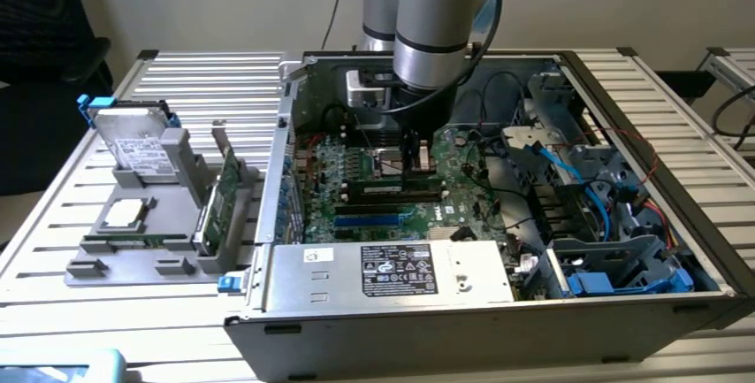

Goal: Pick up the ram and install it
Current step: 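Insert the ram into the slot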

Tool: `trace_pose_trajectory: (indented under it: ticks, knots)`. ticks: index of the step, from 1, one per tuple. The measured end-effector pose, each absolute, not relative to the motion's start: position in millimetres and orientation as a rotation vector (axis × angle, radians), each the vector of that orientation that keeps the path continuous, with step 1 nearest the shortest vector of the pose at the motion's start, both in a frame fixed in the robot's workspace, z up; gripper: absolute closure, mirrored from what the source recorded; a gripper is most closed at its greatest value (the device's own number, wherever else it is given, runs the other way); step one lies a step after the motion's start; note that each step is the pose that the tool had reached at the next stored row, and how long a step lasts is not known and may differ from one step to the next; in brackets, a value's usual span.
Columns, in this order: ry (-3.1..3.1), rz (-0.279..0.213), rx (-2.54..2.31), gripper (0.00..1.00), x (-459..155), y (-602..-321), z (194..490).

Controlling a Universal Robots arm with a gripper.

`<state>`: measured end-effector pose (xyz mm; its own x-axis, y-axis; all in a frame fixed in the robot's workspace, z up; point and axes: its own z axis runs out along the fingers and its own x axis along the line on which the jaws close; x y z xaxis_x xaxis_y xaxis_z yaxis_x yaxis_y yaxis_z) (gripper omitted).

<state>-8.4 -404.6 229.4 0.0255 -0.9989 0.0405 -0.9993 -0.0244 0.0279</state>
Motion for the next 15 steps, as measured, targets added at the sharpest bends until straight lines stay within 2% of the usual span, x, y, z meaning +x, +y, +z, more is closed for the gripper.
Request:
trace_pose_trajectory:
  ticks: [15]
  knots:
    - [-2.173,0.015,2.201,0.87,-8.3,-404.9,229.3]
